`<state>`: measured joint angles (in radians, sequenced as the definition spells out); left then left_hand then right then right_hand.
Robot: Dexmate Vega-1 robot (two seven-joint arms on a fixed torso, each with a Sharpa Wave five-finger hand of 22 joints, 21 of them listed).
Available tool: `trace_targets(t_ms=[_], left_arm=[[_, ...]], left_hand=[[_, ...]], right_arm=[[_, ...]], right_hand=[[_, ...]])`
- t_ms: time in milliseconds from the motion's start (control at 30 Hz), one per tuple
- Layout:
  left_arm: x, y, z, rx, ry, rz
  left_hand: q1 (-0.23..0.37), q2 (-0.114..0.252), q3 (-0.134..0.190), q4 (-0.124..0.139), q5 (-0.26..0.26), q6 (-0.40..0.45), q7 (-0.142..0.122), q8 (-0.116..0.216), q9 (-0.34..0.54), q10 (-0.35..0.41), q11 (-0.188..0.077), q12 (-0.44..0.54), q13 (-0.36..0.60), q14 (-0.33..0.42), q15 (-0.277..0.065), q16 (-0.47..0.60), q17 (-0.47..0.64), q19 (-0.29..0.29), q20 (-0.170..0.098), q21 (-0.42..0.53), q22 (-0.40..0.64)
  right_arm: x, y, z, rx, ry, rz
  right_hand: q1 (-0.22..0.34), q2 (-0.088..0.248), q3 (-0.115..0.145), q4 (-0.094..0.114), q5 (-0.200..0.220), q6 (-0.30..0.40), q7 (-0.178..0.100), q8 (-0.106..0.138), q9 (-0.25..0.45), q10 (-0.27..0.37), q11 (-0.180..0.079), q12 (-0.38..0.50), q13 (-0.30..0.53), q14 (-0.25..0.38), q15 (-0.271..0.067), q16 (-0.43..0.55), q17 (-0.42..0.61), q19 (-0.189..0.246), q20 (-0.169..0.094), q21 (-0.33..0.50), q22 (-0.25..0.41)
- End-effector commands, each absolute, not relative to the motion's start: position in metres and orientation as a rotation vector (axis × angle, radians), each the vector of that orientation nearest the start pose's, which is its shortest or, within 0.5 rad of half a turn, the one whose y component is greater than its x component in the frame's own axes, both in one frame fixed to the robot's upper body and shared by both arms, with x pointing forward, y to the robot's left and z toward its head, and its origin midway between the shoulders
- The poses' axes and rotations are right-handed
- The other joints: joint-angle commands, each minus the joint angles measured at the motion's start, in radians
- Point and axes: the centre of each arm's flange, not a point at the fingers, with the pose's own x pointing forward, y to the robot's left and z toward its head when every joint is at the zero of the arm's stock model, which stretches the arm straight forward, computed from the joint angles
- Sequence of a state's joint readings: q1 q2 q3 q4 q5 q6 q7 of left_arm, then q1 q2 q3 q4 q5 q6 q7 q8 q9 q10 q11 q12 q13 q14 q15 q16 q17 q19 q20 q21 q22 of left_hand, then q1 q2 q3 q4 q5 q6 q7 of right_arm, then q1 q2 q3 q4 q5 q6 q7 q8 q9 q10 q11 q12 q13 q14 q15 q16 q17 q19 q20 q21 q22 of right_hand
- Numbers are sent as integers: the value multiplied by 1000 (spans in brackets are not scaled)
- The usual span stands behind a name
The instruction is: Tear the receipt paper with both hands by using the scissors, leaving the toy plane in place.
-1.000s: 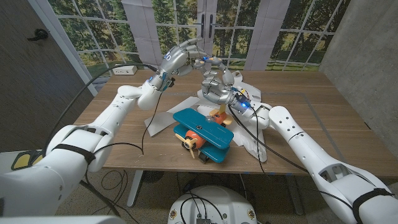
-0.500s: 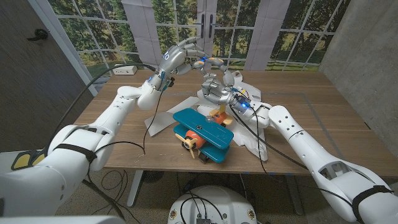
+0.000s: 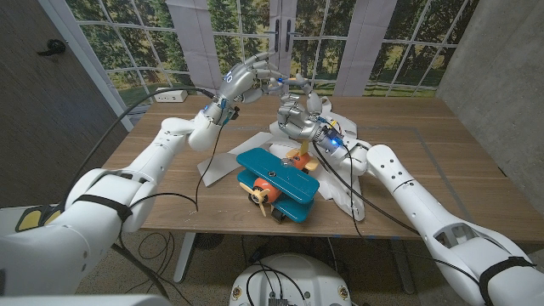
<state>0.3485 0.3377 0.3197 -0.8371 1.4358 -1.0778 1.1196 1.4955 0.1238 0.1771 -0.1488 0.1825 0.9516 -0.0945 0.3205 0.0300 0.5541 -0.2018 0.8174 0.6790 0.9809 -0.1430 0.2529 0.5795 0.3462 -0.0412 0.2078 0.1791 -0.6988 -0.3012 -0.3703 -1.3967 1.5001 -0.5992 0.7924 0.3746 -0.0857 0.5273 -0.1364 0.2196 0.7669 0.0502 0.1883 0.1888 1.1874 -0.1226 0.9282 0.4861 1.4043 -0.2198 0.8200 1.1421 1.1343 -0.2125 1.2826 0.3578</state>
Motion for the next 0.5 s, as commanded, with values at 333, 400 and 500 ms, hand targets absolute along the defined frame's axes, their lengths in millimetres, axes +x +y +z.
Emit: trace_targets(t_ms=[333,400,500], left_arm=[[594,187,111,1128,-1814,-21],[593,187,110,1133,-1817,-26],[593,187,110,1134,-1816,-26]], left_hand=[[23,30,4,3,5,102,11,31,360,-1,-2,7,2,-1,-98,1,5,6,-90,5,5],[23,29,4,3,5,105,12,32,360,1,-2,8,2,-2,-98,1,5,6,-91,5,5],[23,30,4,3,5,104,12,32,359,1,-2,9,2,-1,-98,1,6,7,-91,5,5]], right_arm=[[544,-77,36,885,-133,1648],[542,-76,36,894,-131,1663],[541,-79,36,866,-133,1640]], right_hand=[[32,47,14,-1,-14,44,-22,5,4,60,-35,44,13,4,-1,117,88,-26,0,57,76],[41,47,16,-5,-14,55,-23,7,3,68,-34,47,11,4,-1,129,90,-30,0,62,83],[88,66,31,-19,-18,76,-25,7,4,82,-37,58,10,2,-1,173,92,-41,-1,72,92]])
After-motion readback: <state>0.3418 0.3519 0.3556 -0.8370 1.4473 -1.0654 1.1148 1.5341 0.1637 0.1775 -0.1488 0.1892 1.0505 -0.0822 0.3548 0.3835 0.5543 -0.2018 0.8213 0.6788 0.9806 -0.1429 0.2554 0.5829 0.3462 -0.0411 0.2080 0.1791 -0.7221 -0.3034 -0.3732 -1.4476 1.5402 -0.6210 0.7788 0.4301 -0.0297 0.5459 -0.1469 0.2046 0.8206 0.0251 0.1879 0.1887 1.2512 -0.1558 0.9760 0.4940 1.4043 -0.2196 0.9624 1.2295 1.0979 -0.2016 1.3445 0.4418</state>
